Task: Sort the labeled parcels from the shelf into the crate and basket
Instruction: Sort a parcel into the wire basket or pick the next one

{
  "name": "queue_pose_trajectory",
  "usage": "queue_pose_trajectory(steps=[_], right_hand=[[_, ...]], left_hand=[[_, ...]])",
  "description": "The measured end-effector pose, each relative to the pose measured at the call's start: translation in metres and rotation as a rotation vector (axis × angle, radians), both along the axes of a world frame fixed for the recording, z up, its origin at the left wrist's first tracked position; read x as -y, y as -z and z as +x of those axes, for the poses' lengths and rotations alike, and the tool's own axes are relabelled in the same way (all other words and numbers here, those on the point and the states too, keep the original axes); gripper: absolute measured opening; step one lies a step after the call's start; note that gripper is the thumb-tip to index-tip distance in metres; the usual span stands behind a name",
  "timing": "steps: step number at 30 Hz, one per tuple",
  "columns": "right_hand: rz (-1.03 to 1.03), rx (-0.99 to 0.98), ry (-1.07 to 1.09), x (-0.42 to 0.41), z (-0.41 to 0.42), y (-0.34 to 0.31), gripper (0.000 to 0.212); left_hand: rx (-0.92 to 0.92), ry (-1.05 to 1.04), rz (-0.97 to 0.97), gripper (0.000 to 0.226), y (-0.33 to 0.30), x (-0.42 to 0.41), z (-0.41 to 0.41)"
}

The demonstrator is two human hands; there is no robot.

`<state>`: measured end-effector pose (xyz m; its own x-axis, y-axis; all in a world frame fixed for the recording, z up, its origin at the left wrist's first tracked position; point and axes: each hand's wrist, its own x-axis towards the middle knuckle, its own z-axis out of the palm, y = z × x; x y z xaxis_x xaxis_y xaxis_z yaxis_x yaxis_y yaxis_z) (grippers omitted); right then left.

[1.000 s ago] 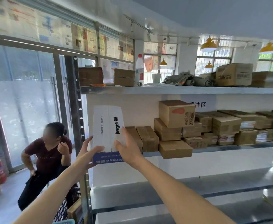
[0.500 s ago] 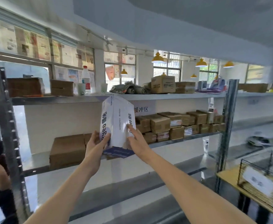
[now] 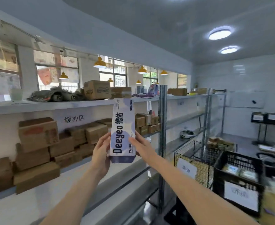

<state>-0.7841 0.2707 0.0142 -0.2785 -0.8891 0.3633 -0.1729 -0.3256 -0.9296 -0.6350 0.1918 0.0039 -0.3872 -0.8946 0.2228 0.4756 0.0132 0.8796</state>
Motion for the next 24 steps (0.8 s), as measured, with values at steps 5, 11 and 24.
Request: queue_pose_trajectory(steps=[5, 11, 24], right_hand=[[0.014, 0.032, 0.166, -0.025, -0.104, 0.003, 0.032], [0.121, -0.144, 0.395, -0.033, -0.229, 0.017, 0.046], [0.162, -0.085, 0.642, -0.053, -0.397, 0.011, 0.044]], left_hand=[[0.129, 0.189, 0.064, 0.068, 0.006, 0.001, -0.111], [0.184, 0.241, -0.023, 0.066, 0.017, 0.019, -0.239], [0.139, 0.538, -0.008, 0.061, 0.037, 0.037, -0.447]])
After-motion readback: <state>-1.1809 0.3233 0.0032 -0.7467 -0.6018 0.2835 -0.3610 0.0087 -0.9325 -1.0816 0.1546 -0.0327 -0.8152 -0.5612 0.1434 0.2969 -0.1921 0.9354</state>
